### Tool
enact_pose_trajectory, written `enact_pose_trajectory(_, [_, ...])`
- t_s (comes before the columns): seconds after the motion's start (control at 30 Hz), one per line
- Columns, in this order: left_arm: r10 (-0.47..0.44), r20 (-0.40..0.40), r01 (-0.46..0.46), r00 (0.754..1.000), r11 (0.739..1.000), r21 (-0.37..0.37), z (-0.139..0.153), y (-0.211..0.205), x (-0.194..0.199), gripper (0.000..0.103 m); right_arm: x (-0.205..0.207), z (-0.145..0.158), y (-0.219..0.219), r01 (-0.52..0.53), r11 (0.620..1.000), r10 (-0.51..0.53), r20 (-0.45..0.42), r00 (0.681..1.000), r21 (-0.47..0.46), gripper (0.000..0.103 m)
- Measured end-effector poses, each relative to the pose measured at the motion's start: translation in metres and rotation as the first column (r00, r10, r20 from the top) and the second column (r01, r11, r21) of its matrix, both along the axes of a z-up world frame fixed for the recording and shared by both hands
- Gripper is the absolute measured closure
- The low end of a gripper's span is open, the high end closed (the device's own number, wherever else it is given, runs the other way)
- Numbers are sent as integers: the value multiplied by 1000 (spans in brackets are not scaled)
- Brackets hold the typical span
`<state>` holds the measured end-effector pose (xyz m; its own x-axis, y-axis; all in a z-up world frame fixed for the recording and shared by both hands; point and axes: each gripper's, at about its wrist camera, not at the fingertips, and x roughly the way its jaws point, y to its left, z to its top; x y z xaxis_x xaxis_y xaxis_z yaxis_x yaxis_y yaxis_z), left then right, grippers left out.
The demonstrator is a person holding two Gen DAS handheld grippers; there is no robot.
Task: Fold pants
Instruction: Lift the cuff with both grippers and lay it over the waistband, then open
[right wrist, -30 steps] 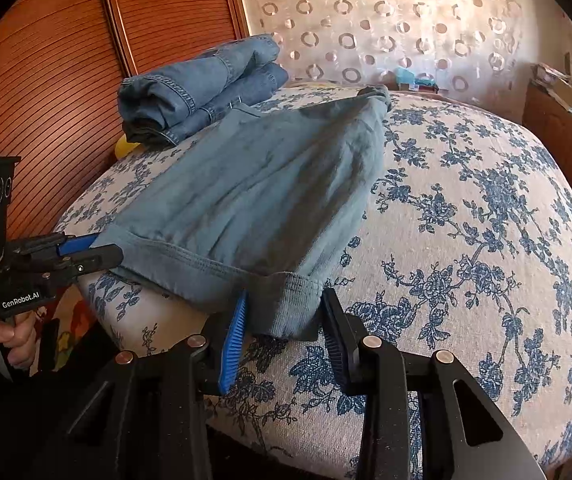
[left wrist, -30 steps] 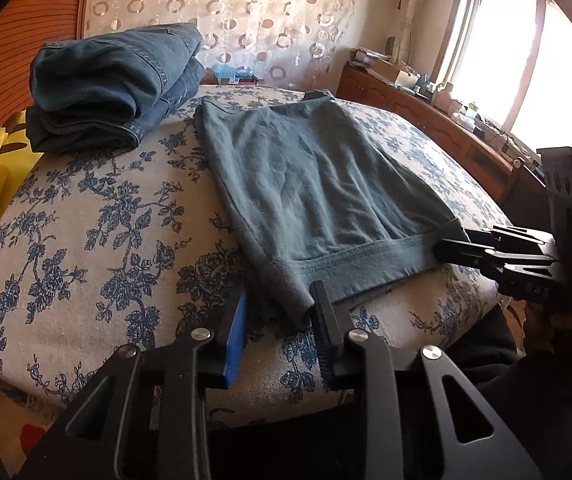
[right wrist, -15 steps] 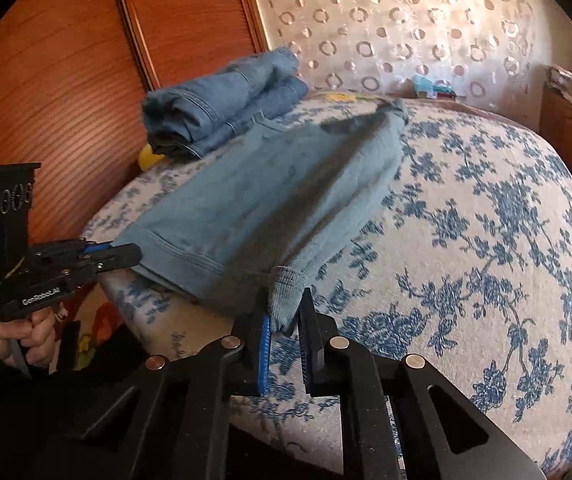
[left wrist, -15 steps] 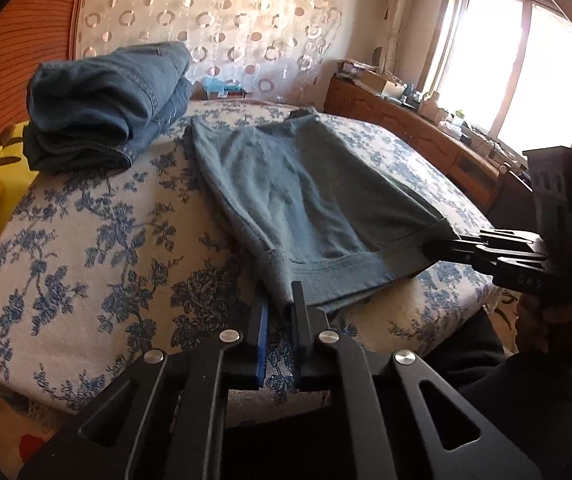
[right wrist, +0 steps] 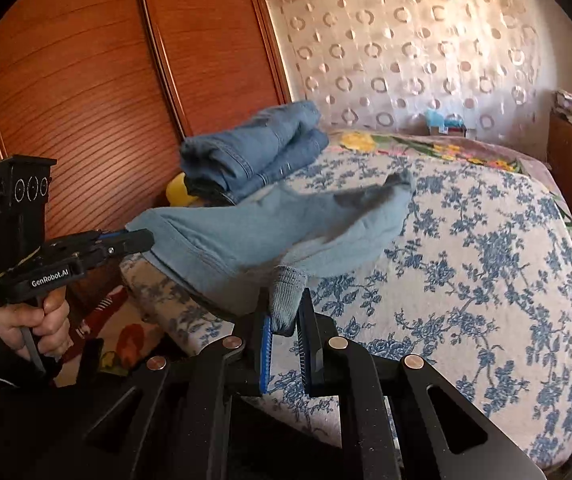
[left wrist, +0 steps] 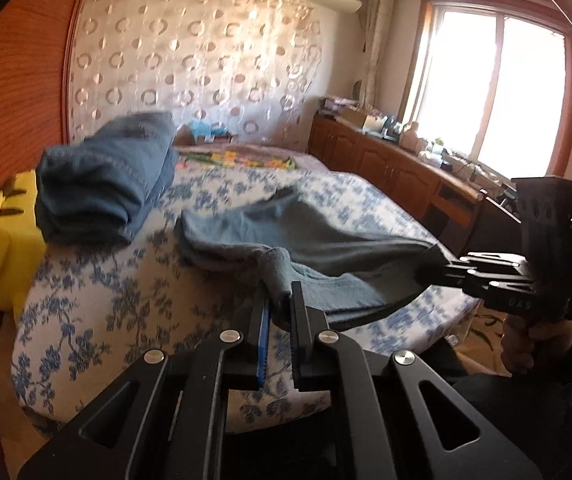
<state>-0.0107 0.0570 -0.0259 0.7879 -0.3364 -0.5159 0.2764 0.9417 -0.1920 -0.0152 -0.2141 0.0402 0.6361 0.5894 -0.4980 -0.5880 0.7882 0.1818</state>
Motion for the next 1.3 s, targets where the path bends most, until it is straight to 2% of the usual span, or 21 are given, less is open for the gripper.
enact_pose_trajectory(0.2, [1, 18, -1, 1000, 1000, 10, 4, -4, 13, 93, -3, 9, -8, 12, 1000, -12, 14, 1000, 7, 92])
enact_pose_trajectory(0.3, [12, 7, -13, 1000, 1000, 10, -1, -2, 26, 93, 9, 10, -2, 27, 1000, -27, 19, 999, -9, 92])
enact_pose_trajectory(0.4, [38, 5, -37, 999, 999, -33, -4, 3, 41, 93, 27, 7, 7, 37, 999, -36, 26, 999, -30, 92])
enact_pose_trajectory(0.53, [69, 9, -69, 998, 997, -31, -7, 7, 65, 93, 45, 7, 16, 66, 997, -64, 57, 996, -43, 92])
enact_pose_trajectory(0.77, [85, -3, -85, 996, 996, 16, -11, 8, 98, 93, 81, 7, 37, 100, 993, -97, 64, 993, -59, 92])
enact_pose_trajectory(0.87, [80, -11, -80, 997, 997, -2, -12, 9, 109, 93, 92, 6, 39, 123, 991, -119, 75, 990, -56, 92])
enact_pose_trajectory(1.0, [84, -15, -84, 996, 996, 22, -14, 8, 122, 93, 111, -2, 43, 138, 989, -135, 59, 989, -50, 92])
enact_pose_trajectory(1.3, [96, -67, -92, 993, 994, 62, -29, 8, 153, 93, 148, -16, 65, 174, 976, -166, 70, 984, -133, 92])
